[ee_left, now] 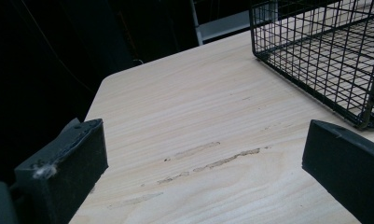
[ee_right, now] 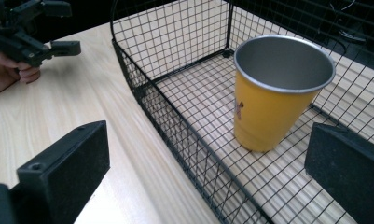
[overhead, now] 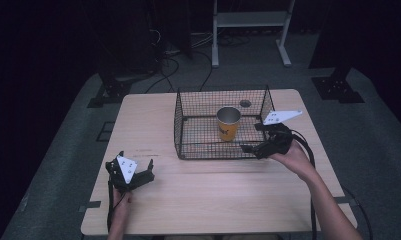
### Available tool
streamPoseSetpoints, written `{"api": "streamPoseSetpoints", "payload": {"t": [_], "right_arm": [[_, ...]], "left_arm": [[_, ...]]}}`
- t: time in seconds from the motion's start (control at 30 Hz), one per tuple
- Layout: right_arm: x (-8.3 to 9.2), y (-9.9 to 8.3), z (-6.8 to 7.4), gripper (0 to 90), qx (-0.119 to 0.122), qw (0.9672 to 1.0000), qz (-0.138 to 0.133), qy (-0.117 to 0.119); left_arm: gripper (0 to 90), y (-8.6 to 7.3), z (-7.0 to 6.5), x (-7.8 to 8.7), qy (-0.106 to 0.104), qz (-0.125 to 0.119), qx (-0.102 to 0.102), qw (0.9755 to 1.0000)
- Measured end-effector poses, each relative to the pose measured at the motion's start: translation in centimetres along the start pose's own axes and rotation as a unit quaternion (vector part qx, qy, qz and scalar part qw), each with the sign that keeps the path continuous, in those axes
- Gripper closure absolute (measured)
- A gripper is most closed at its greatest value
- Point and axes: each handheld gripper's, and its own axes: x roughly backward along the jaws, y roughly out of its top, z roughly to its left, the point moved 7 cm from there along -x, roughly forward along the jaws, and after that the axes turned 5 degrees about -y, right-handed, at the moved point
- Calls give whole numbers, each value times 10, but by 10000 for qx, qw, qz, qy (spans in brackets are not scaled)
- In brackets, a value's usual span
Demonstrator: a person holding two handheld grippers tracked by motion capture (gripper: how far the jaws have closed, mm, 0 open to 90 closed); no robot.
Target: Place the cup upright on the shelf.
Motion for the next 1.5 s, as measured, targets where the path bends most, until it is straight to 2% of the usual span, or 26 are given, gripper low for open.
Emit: {"api": "streamPoseSetpoints", "payload": {"t": [0.5, 1.2, 1.5], "right_arm": [[17, -24, 10, 0, 69, 10000, 18, 6], [29, -59, 18, 0, -43, 9999, 112, 26], [39, -70, 18, 0, -114, 9999, 34, -32]], "left_arm": [[0, 0, 0, 0, 4, 10, -15, 10000], [0, 0, 0, 0, 8, 17, -31, 10000], [0, 0, 0, 0, 8, 19, -33, 10000]]}}
